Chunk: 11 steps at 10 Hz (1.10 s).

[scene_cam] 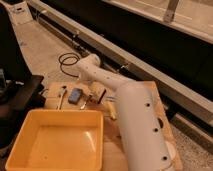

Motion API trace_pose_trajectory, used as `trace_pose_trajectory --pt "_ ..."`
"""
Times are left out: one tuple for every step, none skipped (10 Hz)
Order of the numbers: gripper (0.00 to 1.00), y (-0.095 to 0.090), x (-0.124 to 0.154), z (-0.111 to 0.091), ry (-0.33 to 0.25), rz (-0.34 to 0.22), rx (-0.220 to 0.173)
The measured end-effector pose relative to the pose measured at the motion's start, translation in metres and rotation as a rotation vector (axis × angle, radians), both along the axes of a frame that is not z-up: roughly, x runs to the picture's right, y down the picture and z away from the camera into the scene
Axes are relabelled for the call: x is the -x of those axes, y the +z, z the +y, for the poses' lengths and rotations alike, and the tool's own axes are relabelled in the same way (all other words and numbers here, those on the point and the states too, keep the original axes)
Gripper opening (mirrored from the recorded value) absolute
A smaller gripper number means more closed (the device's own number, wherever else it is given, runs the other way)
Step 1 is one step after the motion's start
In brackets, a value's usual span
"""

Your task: Place fork in plastic cup

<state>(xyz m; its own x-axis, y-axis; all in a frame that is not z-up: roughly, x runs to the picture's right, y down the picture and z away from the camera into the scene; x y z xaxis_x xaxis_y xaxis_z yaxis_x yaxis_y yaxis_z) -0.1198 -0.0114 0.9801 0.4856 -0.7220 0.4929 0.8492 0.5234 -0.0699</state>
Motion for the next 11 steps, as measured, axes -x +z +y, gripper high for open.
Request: trace_pose_trajectory --pt "0.80 0.003 -0.006 0.002 0.005 0.003 0.006" --pt "0.80 0.005 -0.007 0.003 0.008 0.002 0.010" --pt "0.80 0.006 -0.006 0.004 0.010 -0.001 0.012" --pt "0.80 0.008 -0.007 0.004 0.013 0.000 0.015" --pt "0.80 0.009 -0.010 0.005 0.015 0.003 0.017" --pt "0.80 0.011 -0.014 0.006 0.013 0.012 0.022" --pt "0.80 0.012 -0.016 0.006 0.014 0.017 0.026" --pt "0.80 0.013 -0.018 0.007 0.015 0.021 0.030" --pt "0.80 0.014 -0.021 0.008 0.017 0.029 0.037" --pt "0.80 0.016 -0.024 0.009 0.020 0.032 0.044" --pt "0.80 0.018 -0.026 0.011 0.020 0.035 0.050"
